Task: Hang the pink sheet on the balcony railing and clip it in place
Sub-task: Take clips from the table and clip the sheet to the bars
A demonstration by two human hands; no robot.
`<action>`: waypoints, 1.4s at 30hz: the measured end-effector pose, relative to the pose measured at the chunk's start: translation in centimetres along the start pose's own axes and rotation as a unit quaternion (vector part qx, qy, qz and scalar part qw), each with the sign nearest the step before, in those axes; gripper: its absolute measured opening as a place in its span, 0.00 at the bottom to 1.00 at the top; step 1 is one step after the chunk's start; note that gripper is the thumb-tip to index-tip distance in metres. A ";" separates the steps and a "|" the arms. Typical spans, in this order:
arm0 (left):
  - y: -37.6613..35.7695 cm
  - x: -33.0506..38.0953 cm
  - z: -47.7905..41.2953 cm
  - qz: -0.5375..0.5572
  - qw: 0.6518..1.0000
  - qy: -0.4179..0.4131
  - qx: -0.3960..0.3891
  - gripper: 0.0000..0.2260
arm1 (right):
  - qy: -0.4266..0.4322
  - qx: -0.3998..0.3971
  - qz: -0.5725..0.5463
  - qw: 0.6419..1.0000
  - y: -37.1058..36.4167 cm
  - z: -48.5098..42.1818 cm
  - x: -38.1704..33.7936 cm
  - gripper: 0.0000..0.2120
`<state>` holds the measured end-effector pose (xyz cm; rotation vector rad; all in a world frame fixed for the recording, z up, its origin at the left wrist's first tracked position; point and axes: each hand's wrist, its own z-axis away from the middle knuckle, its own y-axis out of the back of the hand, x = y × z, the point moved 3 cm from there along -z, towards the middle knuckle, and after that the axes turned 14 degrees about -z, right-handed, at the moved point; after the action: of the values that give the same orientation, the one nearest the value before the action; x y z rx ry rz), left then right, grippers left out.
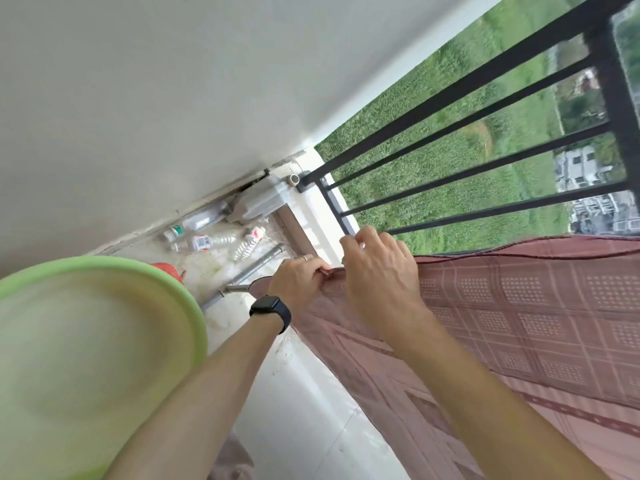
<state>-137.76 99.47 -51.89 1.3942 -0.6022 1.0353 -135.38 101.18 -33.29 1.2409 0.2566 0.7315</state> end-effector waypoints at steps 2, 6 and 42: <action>-0.1 -0.5 -0.5 0.019 1.000 0.004 -0.014 0.09 | -0.049 -0.103 0.024 0.993 -0.6 -2.4 0.1 0.10; -1.2 -1.8 -0.5 0.076 0.994 0.057 -0.053 0.06 | -0.099 -0.224 0.043 0.969 -2.4 -4.6 0.6 0.05; 2.9 1.7 5.7 0.393 0.907 0.151 0.005 0.11 | 0.029 -0.013 0.060 0.998 -6.1 -0.7 0.9 0.05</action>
<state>-138.21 93.94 -48.23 0.9568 -0.9566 1.8552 -132.89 101.48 -38.95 1.2192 0.2208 0.8720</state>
